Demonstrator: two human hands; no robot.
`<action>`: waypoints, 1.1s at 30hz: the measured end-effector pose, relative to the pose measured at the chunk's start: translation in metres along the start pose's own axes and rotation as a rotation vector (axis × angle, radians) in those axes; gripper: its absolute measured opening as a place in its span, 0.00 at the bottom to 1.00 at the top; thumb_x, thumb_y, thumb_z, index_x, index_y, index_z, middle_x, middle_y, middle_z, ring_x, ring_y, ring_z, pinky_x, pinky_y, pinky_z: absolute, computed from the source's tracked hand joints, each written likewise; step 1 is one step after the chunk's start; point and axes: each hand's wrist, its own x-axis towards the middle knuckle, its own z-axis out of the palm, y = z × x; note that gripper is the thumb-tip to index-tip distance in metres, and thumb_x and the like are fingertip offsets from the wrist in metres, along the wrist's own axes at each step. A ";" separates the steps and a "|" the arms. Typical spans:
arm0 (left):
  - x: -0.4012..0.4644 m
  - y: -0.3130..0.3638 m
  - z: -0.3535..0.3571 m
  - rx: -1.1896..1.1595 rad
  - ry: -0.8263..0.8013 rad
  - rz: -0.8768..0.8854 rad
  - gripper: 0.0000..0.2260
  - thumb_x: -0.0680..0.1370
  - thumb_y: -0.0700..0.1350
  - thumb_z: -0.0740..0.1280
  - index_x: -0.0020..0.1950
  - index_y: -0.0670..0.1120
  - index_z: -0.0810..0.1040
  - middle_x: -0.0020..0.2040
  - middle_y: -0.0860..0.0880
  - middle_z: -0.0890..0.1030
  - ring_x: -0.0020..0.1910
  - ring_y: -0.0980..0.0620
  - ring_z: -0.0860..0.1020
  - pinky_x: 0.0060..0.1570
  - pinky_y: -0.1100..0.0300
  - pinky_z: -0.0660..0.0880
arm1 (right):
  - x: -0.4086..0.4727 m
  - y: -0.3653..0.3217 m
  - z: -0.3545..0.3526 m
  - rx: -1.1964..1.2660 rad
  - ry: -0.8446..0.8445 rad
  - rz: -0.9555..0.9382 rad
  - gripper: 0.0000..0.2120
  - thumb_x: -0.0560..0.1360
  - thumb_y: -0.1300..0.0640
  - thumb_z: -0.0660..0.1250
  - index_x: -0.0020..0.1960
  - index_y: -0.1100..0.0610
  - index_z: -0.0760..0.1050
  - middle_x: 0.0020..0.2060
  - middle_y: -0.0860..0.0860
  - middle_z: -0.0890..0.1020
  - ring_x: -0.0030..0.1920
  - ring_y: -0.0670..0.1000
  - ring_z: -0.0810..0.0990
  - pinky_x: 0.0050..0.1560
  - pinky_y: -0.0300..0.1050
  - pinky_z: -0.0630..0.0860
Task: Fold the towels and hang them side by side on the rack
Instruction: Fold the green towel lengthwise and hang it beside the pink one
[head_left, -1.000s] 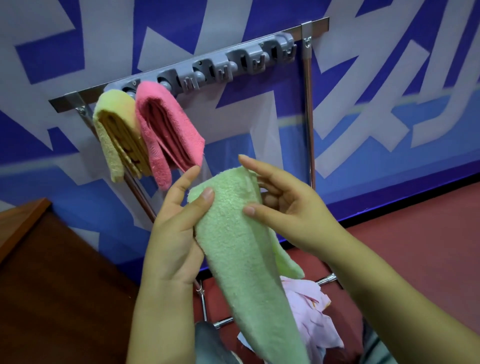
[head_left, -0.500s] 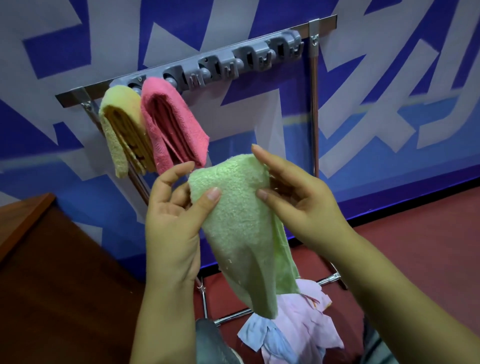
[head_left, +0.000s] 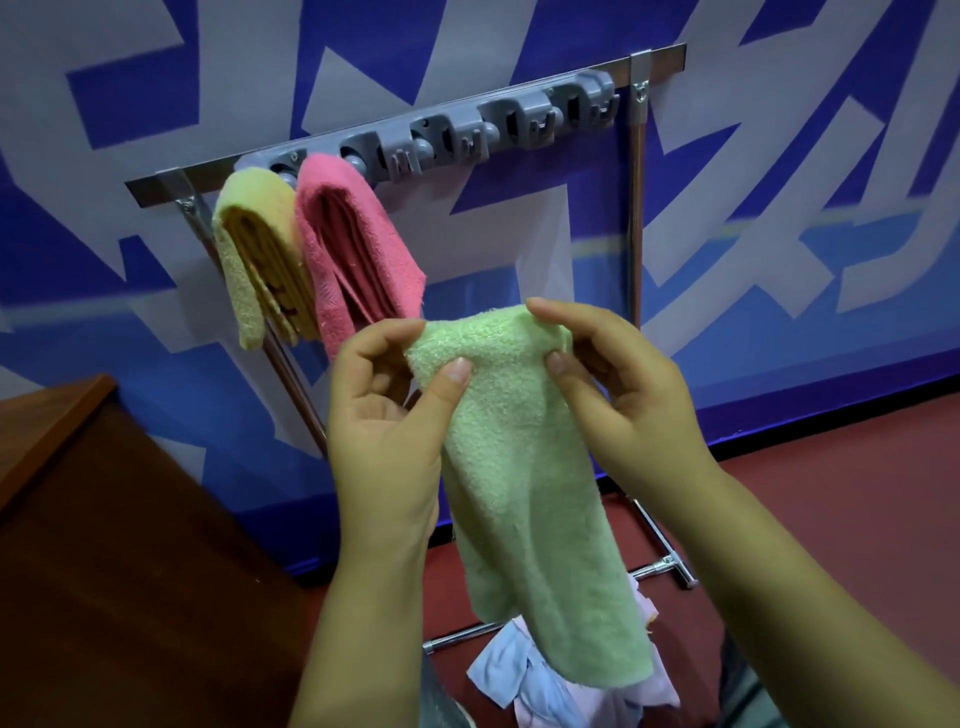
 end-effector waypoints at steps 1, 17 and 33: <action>0.001 0.000 0.001 0.000 0.000 0.011 0.15 0.68 0.32 0.70 0.49 0.49 0.75 0.43 0.57 0.80 0.45 0.59 0.78 0.47 0.64 0.75 | 0.000 0.000 0.000 -0.037 0.005 -0.022 0.20 0.74 0.66 0.63 0.62 0.49 0.73 0.48 0.41 0.75 0.47 0.43 0.75 0.52 0.39 0.73; 0.031 0.012 0.001 -0.023 -0.118 -0.063 0.16 0.67 0.34 0.69 0.51 0.50 0.75 0.42 0.53 0.80 0.45 0.56 0.78 0.46 0.60 0.77 | 0.054 -0.038 -0.026 -0.065 -0.468 0.135 0.11 0.71 0.64 0.71 0.48 0.49 0.83 0.42 0.52 0.79 0.43 0.46 0.80 0.48 0.41 0.78; 0.075 -0.023 0.031 0.438 -0.039 0.018 0.16 0.73 0.43 0.71 0.56 0.52 0.70 0.58 0.49 0.69 0.54 0.63 0.72 0.53 0.59 0.73 | 0.173 -0.055 0.000 -0.557 -0.344 0.232 0.10 0.72 0.60 0.67 0.50 0.50 0.83 0.43 0.47 0.85 0.43 0.43 0.80 0.46 0.35 0.75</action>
